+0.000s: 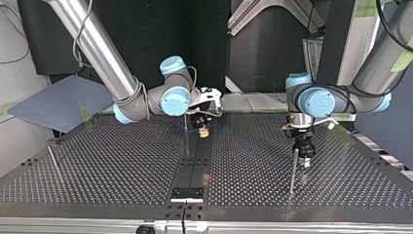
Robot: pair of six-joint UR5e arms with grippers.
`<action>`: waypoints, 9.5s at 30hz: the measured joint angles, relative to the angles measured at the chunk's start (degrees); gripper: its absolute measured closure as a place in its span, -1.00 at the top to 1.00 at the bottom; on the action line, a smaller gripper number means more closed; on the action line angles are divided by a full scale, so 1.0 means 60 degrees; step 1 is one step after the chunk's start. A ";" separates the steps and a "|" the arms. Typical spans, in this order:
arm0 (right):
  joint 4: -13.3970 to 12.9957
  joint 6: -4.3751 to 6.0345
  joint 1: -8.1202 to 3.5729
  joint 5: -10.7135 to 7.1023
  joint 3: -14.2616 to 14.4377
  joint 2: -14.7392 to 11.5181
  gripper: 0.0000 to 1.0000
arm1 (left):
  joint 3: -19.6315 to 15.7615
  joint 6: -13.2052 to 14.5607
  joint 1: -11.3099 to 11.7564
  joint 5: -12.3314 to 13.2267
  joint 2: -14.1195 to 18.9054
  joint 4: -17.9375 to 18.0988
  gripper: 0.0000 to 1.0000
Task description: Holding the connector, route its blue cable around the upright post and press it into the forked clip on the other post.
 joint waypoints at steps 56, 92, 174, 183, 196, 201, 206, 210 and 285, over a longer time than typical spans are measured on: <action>-0.3010 0.0173 0.0778 0.3065 0.1643 0.3376 -0.23 | -0.0002 -0.0171 -0.0194 -0.0580 -0.0001 -0.0066 1.00; -0.6000 0.0491 -0.0240 0.3065 0.3091 0.4642 -0.23 | -0.0004 -0.0171 -0.0202 -0.0595 -0.0002 -0.0067 1.00; -0.8642 -0.0351 -0.1096 0.4220 0.7073 0.0590 -0.23 | -0.0002 -0.0376 -0.0198 -0.0667 0.0000 -0.0304 1.00; -0.8628 -0.0341 -0.1106 0.4270 0.7073 0.0667 -0.23 | -0.0003 -0.0376 -0.0198 -0.0767 0.0000 -0.0352 1.00; -0.8705 -0.0341 -0.1152 0.4314 0.7067 0.0897 -0.23 | -0.0005 -0.0515 -0.0318 -0.1316 0.0009 -0.1102 1.00; -0.8745 -0.0341 -0.1165 0.4311 0.7067 0.0904 -0.23 | -0.0121 -0.0679 -0.0482 -0.1671 0.0045 -0.1461 1.00; -0.8793 -0.0331 -0.1174 0.4302 0.7064 0.0907 -0.23 | -0.0426 -0.0724 -0.0577 -0.1822 0.0242 -0.1792 1.00; -0.8837 -0.0324 -0.1184 0.4300 0.7063 0.0907 -0.23 | -0.0749 -0.0901 -0.0608 -0.1827 0.0526 -0.1719 1.00; -0.8853 -0.0403 -0.1197 0.4301 0.7015 0.0905 -0.23 | -0.0593 -0.0195 -0.1053 -0.0630 0.6916 -0.6732 1.00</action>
